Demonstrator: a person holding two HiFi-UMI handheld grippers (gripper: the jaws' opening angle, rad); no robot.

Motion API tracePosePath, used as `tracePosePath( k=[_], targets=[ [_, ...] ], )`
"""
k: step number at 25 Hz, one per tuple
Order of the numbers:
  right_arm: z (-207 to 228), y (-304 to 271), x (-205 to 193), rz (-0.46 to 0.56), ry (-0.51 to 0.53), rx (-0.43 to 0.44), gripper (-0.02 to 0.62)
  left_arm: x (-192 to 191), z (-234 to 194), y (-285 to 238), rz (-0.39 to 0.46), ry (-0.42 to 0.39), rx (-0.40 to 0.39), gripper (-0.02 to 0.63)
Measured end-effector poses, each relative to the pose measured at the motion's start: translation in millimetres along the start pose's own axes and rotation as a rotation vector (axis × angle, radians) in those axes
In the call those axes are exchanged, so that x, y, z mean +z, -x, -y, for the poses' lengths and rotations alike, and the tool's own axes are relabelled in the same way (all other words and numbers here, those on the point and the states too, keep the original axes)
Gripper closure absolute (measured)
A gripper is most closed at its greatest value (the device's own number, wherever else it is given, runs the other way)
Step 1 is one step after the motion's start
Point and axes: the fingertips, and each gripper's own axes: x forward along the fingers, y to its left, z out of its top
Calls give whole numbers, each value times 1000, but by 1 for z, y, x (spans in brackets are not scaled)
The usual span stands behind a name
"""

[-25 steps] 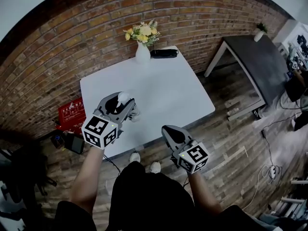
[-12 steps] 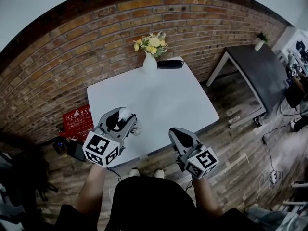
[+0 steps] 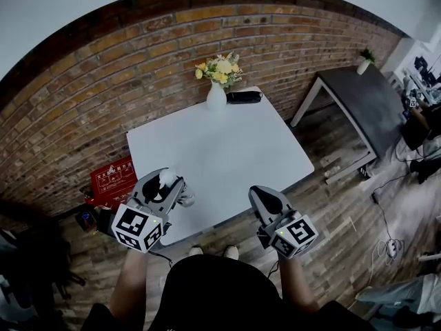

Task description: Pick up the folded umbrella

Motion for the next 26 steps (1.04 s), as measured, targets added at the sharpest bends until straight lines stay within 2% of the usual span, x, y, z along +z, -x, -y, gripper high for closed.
tracePosePath(
  k=[3,8,26],
  targets=[
    [-2,1,-1,17,-19,-23,574,-3,-9,8,5,4,10,441],
    [-3,3,-11,-23,19,-60,574,-9,-19,15,19,19,16,440],
    [-10,5,-19,-54,43,-89,574,-15,-31,10,39,61,5,440]
  ],
)
